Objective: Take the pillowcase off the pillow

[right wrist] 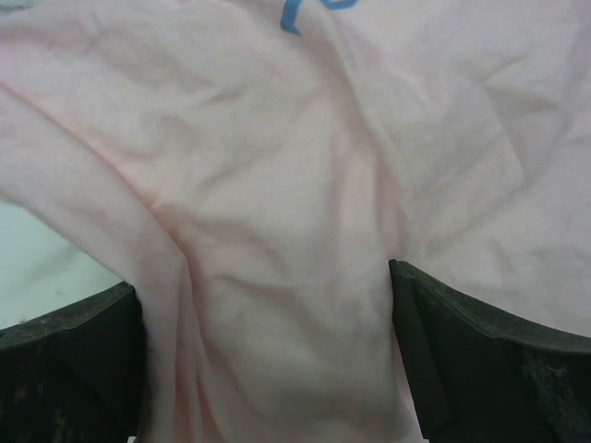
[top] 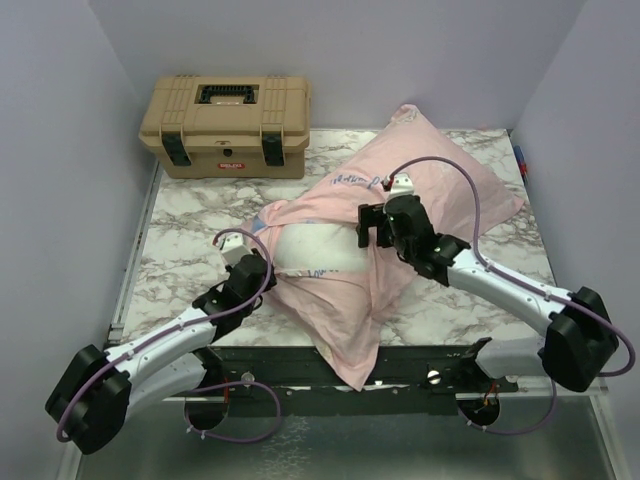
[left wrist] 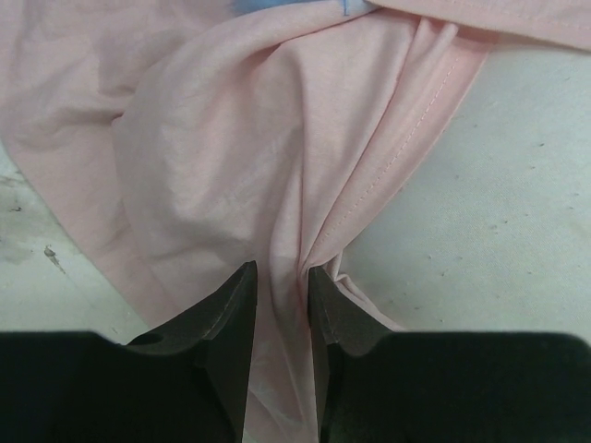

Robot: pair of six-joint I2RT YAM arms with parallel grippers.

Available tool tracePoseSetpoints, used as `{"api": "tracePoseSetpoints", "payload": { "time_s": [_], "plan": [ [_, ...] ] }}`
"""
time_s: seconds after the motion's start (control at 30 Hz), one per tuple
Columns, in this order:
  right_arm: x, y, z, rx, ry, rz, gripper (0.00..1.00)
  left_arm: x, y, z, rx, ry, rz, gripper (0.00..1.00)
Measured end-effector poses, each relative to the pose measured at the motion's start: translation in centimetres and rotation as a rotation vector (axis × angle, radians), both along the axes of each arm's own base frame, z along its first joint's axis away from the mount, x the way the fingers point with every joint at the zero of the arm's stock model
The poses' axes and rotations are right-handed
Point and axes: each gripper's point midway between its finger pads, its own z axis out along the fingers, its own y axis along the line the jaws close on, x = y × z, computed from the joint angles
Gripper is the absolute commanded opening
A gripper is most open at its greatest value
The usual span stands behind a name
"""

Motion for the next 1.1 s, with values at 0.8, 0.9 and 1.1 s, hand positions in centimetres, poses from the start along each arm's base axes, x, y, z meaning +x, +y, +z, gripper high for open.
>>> {"api": "tracePoseSetpoints", "payload": {
  "time_s": [0.8, 0.9, 1.1],
  "plan": [
    [-8.4, 14.4, 7.9, -0.044, 0.046, 0.604, 1.0, 0.0, 0.1, 0.2, -0.036, -0.11, -0.029, 0.29],
    [-8.4, 16.5, 7.0, -0.073, 0.074, 0.65, 1.0, -0.1, 0.1, 0.1, -0.047, -0.121, -0.032, 0.29],
    [-7.8, 18.6, 4.4, -0.13, 0.126, 0.689, 1.0, -0.2, -0.1, 0.2, -0.069, -0.14, -0.041, 0.29]
  ]
}}
